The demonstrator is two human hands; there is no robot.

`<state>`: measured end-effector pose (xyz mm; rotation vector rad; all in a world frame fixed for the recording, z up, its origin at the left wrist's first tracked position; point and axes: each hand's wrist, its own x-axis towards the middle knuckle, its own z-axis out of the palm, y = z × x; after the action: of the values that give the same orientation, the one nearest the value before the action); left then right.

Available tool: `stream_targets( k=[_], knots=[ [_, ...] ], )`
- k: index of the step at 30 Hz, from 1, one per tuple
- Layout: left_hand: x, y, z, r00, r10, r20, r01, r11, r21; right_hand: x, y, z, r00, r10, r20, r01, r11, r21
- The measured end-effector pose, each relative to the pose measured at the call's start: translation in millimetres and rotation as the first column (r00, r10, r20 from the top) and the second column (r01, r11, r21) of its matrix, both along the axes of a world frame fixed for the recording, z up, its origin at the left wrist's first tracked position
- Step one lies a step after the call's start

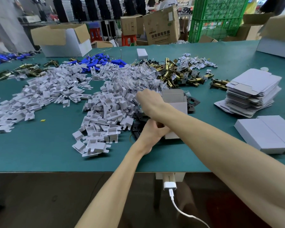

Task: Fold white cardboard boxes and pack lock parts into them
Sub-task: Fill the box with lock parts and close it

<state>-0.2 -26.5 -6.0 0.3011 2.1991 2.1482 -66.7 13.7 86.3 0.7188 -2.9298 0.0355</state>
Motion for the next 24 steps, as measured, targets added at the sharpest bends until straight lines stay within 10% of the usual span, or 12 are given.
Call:
stream_targets(
  k=[10, 24],
  knots=[
    [3.8, 1.8, 5.4, 0.996, -0.012, 0.091, 0.002, 0.994, 0.113, 12.8, 51.2, 63.4, 0.999, 0.040, -0.019, -0.044, 0.893, -0.447],
    [6.0, 1.8, 8.1, 0.995, -0.019, 0.094, 0.009, 0.993, 0.114, 22.3, 131.2, 41.7, 0.997, -0.060, 0.047, 0.073, 0.934, -0.351]
  ],
)
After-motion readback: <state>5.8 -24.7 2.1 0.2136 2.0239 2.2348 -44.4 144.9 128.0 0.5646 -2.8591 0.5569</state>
